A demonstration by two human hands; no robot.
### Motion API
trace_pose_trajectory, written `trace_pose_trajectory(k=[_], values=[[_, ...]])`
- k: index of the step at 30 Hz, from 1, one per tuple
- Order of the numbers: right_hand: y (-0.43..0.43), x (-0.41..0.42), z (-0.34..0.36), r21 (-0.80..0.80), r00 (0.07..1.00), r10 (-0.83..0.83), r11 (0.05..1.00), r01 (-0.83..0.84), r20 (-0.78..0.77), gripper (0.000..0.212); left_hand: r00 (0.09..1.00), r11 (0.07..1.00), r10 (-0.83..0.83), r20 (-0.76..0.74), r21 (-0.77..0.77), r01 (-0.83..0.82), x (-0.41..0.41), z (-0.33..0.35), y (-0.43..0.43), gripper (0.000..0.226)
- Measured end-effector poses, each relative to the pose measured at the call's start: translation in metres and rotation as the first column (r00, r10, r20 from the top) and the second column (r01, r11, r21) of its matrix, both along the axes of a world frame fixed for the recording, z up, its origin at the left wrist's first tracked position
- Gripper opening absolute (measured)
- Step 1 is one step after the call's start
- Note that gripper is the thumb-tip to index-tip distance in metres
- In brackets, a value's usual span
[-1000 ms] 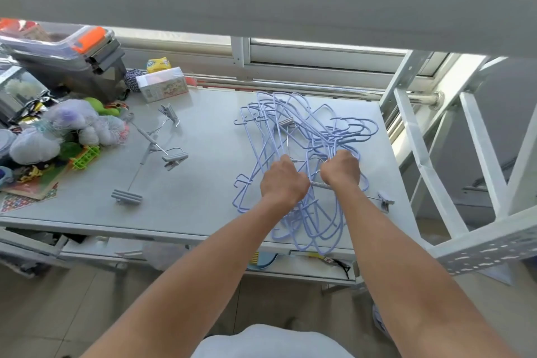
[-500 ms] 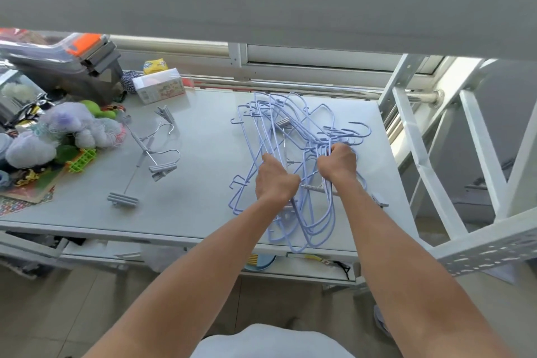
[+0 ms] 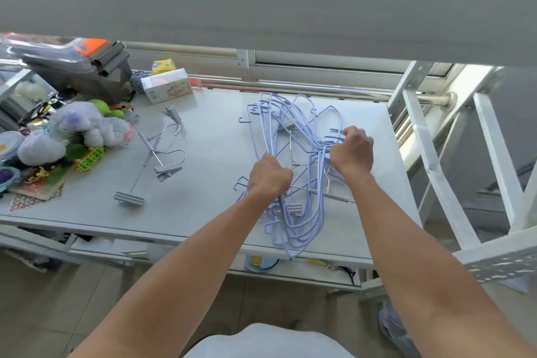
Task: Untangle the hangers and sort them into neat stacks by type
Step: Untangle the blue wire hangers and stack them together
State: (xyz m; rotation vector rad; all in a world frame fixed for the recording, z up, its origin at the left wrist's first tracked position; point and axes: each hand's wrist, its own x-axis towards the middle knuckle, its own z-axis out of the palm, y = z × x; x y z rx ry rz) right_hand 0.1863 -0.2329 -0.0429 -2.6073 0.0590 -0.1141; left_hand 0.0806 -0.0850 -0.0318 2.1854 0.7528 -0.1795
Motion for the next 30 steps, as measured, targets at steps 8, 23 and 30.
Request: trace_pose_trajectory(k=[8,23,30], values=[[-0.006,0.003,-0.014,-0.422,0.961,0.231,0.865,-0.274,-0.151,0.024,0.998,0.998,-0.009,-0.064,0.066,0.013,-0.003,-0.006,0.023,0.022],[-0.009,0.008,-0.009,-0.491,0.947,0.281,0.81,-0.322,-0.158,0.023,0.998,0.985,-0.014,-0.064,0.172,0.025,-0.005,-0.014,0.03,0.018],[-0.002,0.002,-0.018,-0.404,0.917,0.343,0.824,-0.398,-0.203,0.013,0.999,0.992,0.04,-0.016,0.12,-0.038,-0.002,-0.018,0.029,0.013]])
